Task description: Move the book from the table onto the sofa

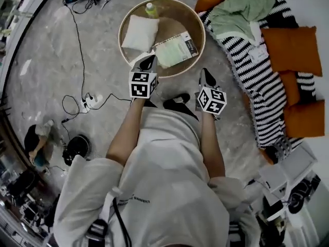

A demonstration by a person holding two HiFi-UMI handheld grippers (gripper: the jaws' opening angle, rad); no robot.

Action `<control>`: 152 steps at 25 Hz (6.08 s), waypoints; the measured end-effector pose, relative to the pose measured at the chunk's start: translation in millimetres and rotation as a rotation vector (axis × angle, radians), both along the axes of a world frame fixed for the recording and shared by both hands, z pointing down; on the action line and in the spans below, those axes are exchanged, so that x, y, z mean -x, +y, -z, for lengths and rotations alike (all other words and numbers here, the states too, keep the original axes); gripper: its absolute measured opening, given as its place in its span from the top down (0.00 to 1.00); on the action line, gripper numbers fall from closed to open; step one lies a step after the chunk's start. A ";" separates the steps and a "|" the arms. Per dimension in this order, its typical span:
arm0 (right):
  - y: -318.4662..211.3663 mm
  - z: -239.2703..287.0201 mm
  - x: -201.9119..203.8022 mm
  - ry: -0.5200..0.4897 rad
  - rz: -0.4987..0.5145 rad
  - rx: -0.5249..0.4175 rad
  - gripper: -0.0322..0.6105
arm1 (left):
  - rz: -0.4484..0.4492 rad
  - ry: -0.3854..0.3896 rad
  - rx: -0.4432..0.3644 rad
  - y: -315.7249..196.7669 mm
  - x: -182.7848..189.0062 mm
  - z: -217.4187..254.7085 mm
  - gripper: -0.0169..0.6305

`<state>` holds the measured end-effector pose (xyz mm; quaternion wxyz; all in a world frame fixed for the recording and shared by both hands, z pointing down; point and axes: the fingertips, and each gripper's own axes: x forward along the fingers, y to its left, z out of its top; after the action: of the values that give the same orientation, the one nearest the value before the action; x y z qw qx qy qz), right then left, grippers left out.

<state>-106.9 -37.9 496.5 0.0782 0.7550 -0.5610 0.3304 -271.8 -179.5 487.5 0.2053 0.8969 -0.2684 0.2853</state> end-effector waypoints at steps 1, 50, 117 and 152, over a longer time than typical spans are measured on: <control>-6.9 -0.4 1.4 0.003 0.046 0.001 0.94 | 0.045 0.005 -0.003 2.0 9.6 0.2 0.96; -178.4 -262.2 -72.3 -0.046 0.444 0.321 0.94 | 0.495 -0.050 0.356 -50.9 -1.3 -281.5 0.96; -125.5 9.5 -148.1 -0.002 0.029 0.079 0.62 | 0.033 0.068 0.263 -85.8 -163.1 -27.5 0.49; 89.8 99.7 -372.5 0.120 -0.419 -0.057 0.62 | -0.468 0.108 0.158 65.9 -458.1 67.5 0.49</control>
<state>265.7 51.9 396.8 0.0195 0.8753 -0.3953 0.2778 186.4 -113.6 420.0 0.2173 0.9297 -0.0187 0.2967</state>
